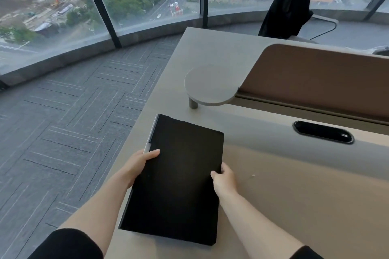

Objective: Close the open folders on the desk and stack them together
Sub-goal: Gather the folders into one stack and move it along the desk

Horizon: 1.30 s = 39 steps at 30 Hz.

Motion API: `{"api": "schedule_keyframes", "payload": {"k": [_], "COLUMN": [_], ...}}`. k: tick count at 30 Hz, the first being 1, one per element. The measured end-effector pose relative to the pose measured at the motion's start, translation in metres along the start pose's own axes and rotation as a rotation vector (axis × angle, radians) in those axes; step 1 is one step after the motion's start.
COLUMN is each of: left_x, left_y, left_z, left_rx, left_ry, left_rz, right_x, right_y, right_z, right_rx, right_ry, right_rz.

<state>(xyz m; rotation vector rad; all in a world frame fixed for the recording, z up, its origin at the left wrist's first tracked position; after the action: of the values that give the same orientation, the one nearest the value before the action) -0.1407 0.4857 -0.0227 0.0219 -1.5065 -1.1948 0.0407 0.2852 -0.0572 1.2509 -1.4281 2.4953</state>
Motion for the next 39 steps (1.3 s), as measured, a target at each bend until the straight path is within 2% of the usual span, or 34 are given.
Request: {"api": "schedule_keyframes", "payload": {"k": [11, 25, 32, 39], "left_x": [-0.012, -0.021, -0.017, -0.025], "left_y": [-0.011, -0.015, -0.008, -0.009], "left_z": [0.0, 0.003, 0.003, 0.014], "left_rx": [0.066, 0.027, 0.013, -0.035], "left_ry": [-0.003, -0.017, 0.035, 0.104], "left_rz": [0.044, 0.0, -0.121, -0.178], "right_x": [-0.003, -0.008, -0.007, -0.002], "right_y": [0.003, 0.002, 0.005, 0.004], "right_z": [-0.007, -0.003, -0.004, 0.002], "right_rx": [0.101, 0.217, 0.211, 0.222], "right_ry": [0.113, 0.206, 0.244, 0.203], "right_rz": [-0.007, 0.028, 0.047, 0.084]}}
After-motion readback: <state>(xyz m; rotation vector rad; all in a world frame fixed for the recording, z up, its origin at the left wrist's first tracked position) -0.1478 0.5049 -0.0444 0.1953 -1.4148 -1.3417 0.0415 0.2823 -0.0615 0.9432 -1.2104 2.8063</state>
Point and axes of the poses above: each hand's wrist, its own x-axis away from the middle knuckle, its own z-axis out of the back of the hand, y = z × x, the point moved 6 cm from there along -x, towards the middle knuckle, and after that the axes turned 2 degrees about y, right-handed, at the moved point
